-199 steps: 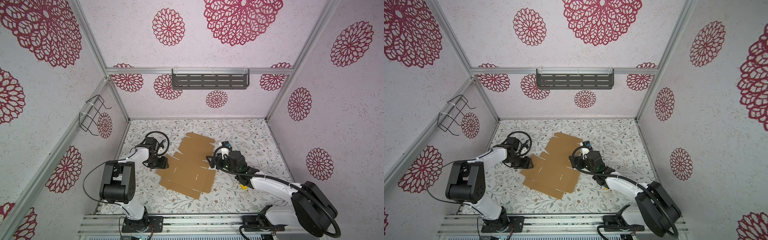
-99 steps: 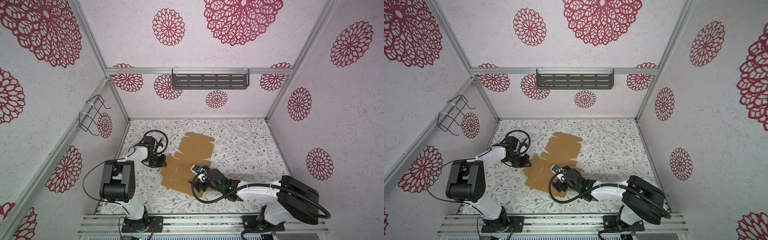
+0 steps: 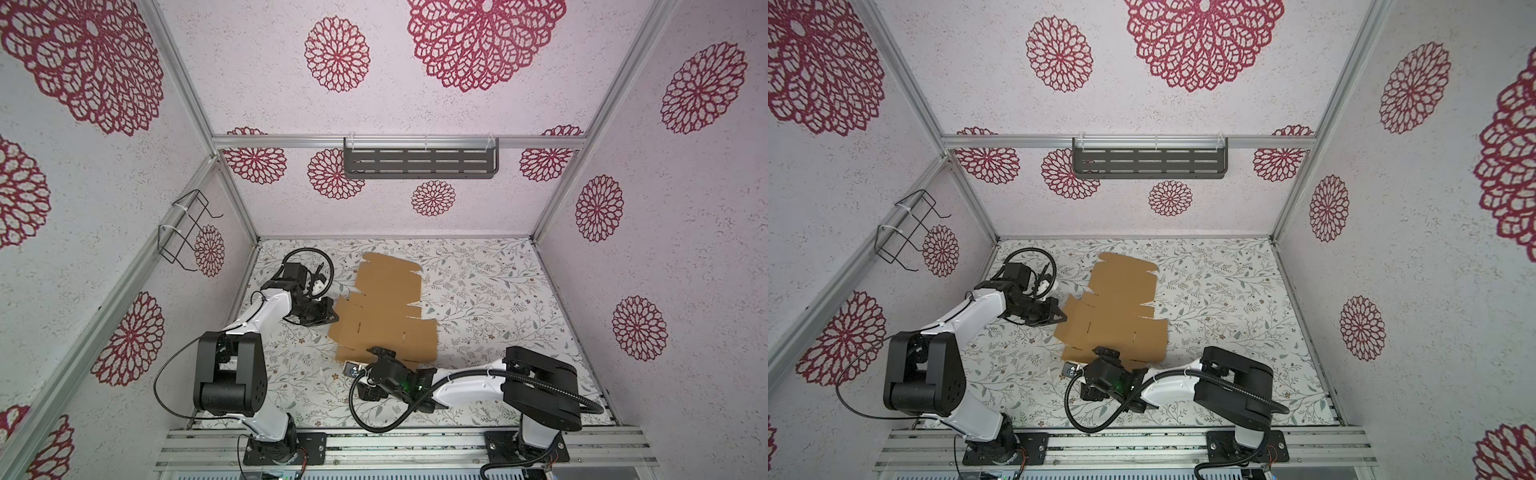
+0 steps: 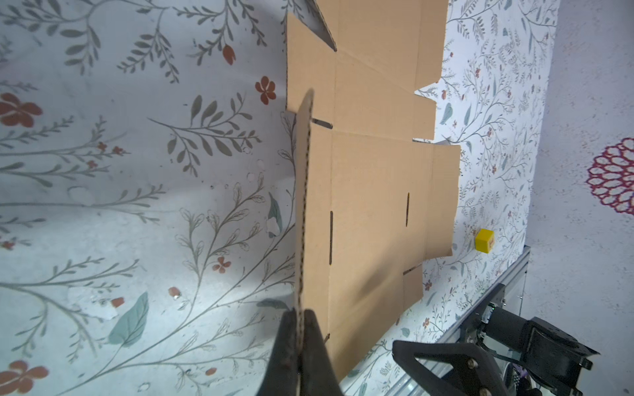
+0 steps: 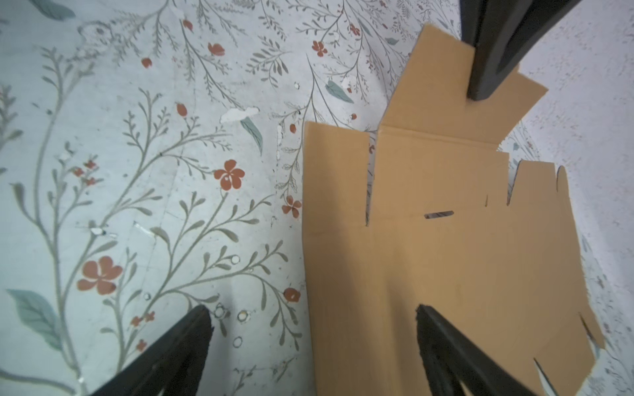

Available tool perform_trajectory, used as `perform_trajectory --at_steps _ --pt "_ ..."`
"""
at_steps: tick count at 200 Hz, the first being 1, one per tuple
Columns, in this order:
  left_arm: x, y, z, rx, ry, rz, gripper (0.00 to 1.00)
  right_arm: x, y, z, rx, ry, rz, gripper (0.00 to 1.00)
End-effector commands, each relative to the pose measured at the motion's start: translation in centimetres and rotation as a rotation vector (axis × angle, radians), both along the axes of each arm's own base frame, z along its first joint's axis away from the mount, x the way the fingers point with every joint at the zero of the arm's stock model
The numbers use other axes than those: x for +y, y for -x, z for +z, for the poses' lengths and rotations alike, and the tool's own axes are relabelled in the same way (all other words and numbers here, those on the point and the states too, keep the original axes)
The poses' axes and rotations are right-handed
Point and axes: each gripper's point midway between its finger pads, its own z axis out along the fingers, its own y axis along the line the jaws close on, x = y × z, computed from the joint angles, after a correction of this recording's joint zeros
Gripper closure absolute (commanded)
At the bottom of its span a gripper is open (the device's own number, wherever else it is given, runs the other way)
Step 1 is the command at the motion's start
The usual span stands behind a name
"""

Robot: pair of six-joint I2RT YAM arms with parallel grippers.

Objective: Assemble paper box
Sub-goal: Turn over the paper box at the center of the table.

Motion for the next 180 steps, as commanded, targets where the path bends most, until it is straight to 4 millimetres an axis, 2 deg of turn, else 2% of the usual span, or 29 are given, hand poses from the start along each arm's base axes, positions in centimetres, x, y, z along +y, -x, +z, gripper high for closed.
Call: perform_trajectory --at_steps 1,29,58,100,123,133,135,139,148,161,172,180 --pt "-0.6 0.1 1.8 -0.013 0.054 -0.007 1.0 -0.7 -1.0 1.3 -0.111 0.057 -0.026 0.05" --pt "-1.1 0.4 2.1 -0.012 0.085 -0.019 1.0 -1.6 -2.7 1.6 -0.237 0.089 -0.088 0.1" --pt "-1.0 0.5 2.1 -0.012 0.082 -0.024 1.0 -1.8 -3.8 0.3 -0.29 0.155 -0.087 0.17" --pt "-0.6 0.5 1.8 -0.02 0.054 -0.024 1.0 -2.3 -4.8 0.5 -0.227 0.136 -0.095 0.5" --pt "-0.3 0.2 2.0 -0.028 0.046 -0.008 1.0 -2.3 -5.0 0.9 -0.114 0.113 -0.089 0.78" --pt "-0.3 0.0 2.3 -0.038 0.053 -0.007 0.85 -2.0 -4.6 1.1 -0.049 0.094 -0.079 0.87" --pt "-0.4 0.0 2.4 -0.04 0.056 -0.009 0.81 -1.9 -4.5 1.2 -0.036 0.088 -0.076 0.89" --pt "-0.4 -0.1 2.6 -0.048 0.06 -0.012 0.72 -2.5 -5.6 1.3 -0.009 0.082 -0.103 0.92" --pt "-0.4 -0.3 3.1 -0.067 0.066 -0.017 0.47 -2.4 -5.8 1.7 0.05 0.052 -0.108 1.0" --pt "-0.2 -0.7 4.1 -0.101 0.067 -0.013 0.17 -2.3 -6.1 2.7 0.121 0.009 -0.121 1.0" --pt "0.2 -1.1 5.6 -0.138 0.066 -0.002 0.0 -2.1 -6.7 3.9 0.172 -0.04 -0.136 1.0" --pt "0.5 -1.5 7.0 -0.175 0.063 0.005 0.03 -2.0 -7.3 5.0 0.209 -0.082 -0.149 1.0"
